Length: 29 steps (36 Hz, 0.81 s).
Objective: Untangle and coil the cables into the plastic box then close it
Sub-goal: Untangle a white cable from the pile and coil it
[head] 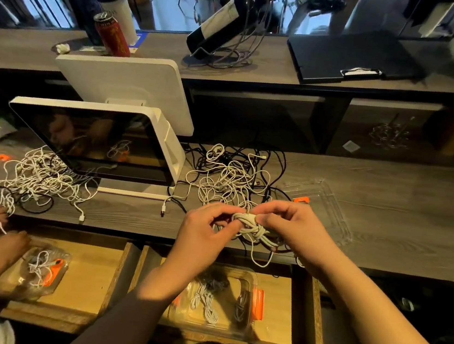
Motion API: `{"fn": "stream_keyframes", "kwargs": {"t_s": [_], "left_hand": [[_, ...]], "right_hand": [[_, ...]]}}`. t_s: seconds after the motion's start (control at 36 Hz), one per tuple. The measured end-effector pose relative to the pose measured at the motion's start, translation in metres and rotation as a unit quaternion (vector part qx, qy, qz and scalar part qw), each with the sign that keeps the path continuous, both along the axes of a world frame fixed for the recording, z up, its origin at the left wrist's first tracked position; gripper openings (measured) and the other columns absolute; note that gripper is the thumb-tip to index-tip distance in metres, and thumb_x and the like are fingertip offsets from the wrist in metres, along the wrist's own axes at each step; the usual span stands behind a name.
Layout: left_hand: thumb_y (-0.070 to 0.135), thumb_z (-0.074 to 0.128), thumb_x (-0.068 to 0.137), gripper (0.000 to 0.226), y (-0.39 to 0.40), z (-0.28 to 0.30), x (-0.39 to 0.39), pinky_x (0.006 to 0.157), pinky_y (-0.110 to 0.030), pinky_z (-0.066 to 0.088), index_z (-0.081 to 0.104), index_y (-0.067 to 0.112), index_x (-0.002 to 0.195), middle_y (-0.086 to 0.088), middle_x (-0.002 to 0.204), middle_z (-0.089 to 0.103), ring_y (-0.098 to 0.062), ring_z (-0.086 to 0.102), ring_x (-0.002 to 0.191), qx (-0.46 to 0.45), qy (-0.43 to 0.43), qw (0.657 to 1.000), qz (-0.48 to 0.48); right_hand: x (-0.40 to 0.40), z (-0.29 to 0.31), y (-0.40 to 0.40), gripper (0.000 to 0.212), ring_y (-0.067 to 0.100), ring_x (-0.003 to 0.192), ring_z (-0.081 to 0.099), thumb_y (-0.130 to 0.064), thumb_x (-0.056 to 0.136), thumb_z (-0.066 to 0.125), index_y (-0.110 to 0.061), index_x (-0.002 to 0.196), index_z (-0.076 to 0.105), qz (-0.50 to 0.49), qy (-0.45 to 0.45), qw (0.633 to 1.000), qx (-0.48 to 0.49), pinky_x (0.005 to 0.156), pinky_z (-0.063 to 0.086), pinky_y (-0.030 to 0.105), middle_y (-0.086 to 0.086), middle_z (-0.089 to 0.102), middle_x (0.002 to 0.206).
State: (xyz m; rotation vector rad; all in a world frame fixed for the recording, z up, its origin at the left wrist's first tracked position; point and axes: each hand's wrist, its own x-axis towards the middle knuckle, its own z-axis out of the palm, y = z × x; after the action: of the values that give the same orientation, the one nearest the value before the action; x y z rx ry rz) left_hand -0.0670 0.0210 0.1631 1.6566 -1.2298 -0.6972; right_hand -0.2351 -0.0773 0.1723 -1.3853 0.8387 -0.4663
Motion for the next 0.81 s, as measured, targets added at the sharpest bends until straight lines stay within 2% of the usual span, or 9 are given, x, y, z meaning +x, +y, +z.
{"fn": "stream_keyframes", "kwargs": {"t_s": [0.03,0.08,0.22,0.36,0.42,0.47,0.53,0.72,0.81], "left_hand": [[0.008,0.075,0.086,0.029,-0.001,0.001,0.002,0.071,-0.016,0.052,0.074,0.033,0.101,0.009,0.092,0.073,-0.002,0.066,0.079,0.017,0.016,1.000,0.010],[0.010,0.076,0.086,0.024,-0.003,0.003,0.005,0.066,-0.016,0.052,0.075,0.030,0.099,0.007,0.087,0.074,-0.003,0.065,0.072,0.035,0.036,0.998,0.027],[0.011,0.077,0.085,0.022,-0.004,0.005,0.004,0.066,-0.018,0.055,0.074,0.031,0.093,0.007,0.083,0.075,-0.004,0.067,0.071,0.043,0.063,0.996,0.043],[0.017,0.076,0.087,0.014,-0.005,0.001,-0.002,0.071,-0.023,0.058,0.073,0.030,0.094,0.007,0.083,0.075,-0.007,0.070,0.075,0.060,0.089,0.993,0.041],[0.018,0.076,0.088,0.013,-0.005,0.001,-0.003,0.070,-0.022,0.057,0.073,0.028,0.095,0.006,0.083,0.076,-0.007,0.070,0.075,0.065,0.103,0.992,0.038],[0.016,0.077,0.087,0.015,-0.005,0.001,-0.001,0.072,-0.021,0.057,0.074,0.028,0.095,0.006,0.084,0.076,-0.008,0.071,0.078,0.068,0.116,0.990,0.037],[0.014,0.078,0.086,0.017,-0.005,0.001,0.000,0.073,-0.022,0.057,0.074,0.028,0.094,0.005,0.085,0.077,-0.010,0.072,0.079,0.075,0.119,0.989,0.034],[0.008,0.079,0.083,0.015,-0.001,0.001,0.001,0.069,-0.018,0.054,0.076,0.021,0.092,0.002,0.080,0.076,-0.006,0.069,0.072,0.088,0.145,0.985,0.009],[0.007,0.078,0.083,0.012,0.001,0.001,0.005,0.070,-0.022,0.057,0.077,0.015,0.092,-0.006,0.081,0.076,-0.012,0.069,0.070,0.093,0.165,0.982,-0.007]], "right_hand": [[0.001,-0.001,0.003,0.012,0.024,0.069,0.061,-0.012,0.091,0.067,-0.016,0.099,0.075,-0.017,0.004,1.000,-0.019,0.064,0.052,0.027,0.006,0.072,0.083],[0.003,-0.003,0.009,0.012,0.018,0.072,0.066,-0.020,0.087,0.073,-0.019,0.100,0.073,-0.040,0.003,0.998,-0.056,0.066,0.055,0.030,0.003,0.073,0.083],[0.006,-0.011,0.020,0.029,0.009,0.080,0.068,-0.023,0.079,0.081,-0.027,0.105,0.069,-0.059,0.039,0.987,-0.147,0.074,0.058,0.033,-0.006,0.072,0.088],[0.008,-0.019,0.019,0.025,0.014,0.079,0.067,-0.025,0.083,0.078,-0.023,0.107,0.071,-0.081,0.066,0.980,-0.170,0.072,0.058,0.041,-0.005,0.071,0.087],[0.008,-0.019,0.018,0.022,0.016,0.072,0.066,-0.022,0.084,0.077,-0.023,0.105,0.072,-0.076,0.053,0.985,-0.149,0.067,0.057,0.042,0.000,0.071,0.083],[0.007,-0.018,0.016,0.021,0.015,0.066,0.063,-0.016,0.084,0.076,-0.023,0.103,0.072,-0.066,0.034,0.991,-0.111,0.062,0.054,0.038,0.006,0.071,0.082],[0.007,-0.020,0.015,0.021,0.016,0.066,0.061,-0.015,0.084,0.076,-0.023,0.103,0.072,-0.061,0.023,0.995,-0.080,0.062,0.052,0.036,0.010,0.071,0.086],[0.004,-0.023,0.019,0.025,0.022,0.065,0.057,-0.009,0.085,0.072,-0.032,0.095,0.074,-0.043,-0.007,0.998,-0.040,0.061,0.046,0.042,0.016,0.068,0.086],[0.001,-0.021,0.018,0.028,0.018,0.066,0.058,-0.008,0.087,0.070,-0.035,0.094,0.075,-0.026,-0.016,0.999,-0.030,0.059,0.046,0.036,0.009,0.068,0.083]]}}
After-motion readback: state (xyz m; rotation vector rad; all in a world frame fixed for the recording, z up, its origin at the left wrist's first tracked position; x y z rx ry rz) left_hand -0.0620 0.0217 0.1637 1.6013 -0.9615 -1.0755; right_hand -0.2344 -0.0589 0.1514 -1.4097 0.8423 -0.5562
